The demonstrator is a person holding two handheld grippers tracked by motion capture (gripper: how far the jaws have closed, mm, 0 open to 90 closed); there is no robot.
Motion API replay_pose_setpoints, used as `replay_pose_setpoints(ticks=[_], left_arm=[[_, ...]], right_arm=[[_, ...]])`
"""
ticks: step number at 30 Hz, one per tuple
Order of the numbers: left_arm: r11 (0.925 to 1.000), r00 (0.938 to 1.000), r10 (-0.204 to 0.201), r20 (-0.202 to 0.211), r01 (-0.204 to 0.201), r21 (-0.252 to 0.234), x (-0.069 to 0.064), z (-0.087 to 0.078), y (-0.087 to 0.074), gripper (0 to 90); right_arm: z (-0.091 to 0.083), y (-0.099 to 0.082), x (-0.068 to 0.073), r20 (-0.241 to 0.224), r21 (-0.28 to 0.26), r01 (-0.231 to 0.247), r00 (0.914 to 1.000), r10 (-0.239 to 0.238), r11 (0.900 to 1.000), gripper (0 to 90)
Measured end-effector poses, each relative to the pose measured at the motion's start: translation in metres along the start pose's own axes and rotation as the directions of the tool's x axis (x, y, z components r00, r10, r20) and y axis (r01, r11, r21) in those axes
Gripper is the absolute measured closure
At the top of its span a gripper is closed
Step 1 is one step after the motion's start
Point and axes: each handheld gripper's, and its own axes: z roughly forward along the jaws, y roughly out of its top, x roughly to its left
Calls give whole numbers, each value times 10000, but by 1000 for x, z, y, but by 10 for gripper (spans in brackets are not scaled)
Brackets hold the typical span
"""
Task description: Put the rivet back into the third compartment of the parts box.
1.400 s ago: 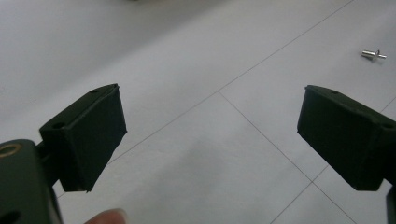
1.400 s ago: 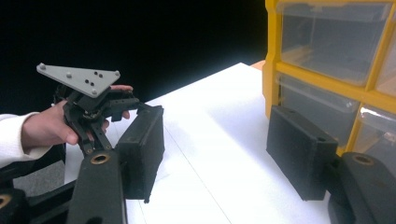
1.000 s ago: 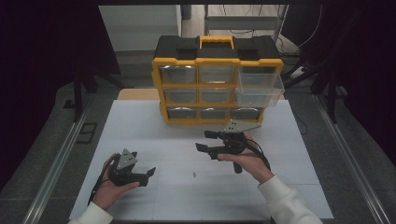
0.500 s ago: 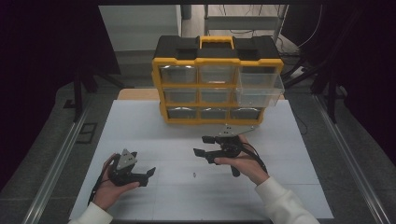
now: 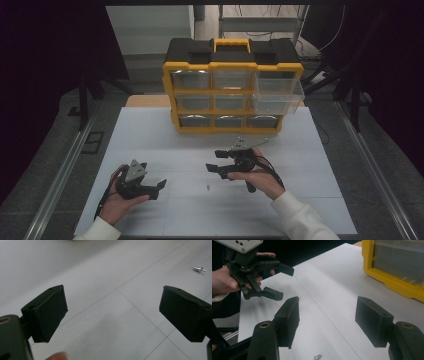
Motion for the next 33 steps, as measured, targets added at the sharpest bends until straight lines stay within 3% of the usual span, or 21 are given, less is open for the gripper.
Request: replay_pose_setpoints(ticks=[33], left_arm=[[10000, 10000, 50, -4, -50, 29, 0, 0, 0, 81]], right_arm=[[25, -21, 4, -30, 1377, 149, 9999, -146, 9904, 352]])
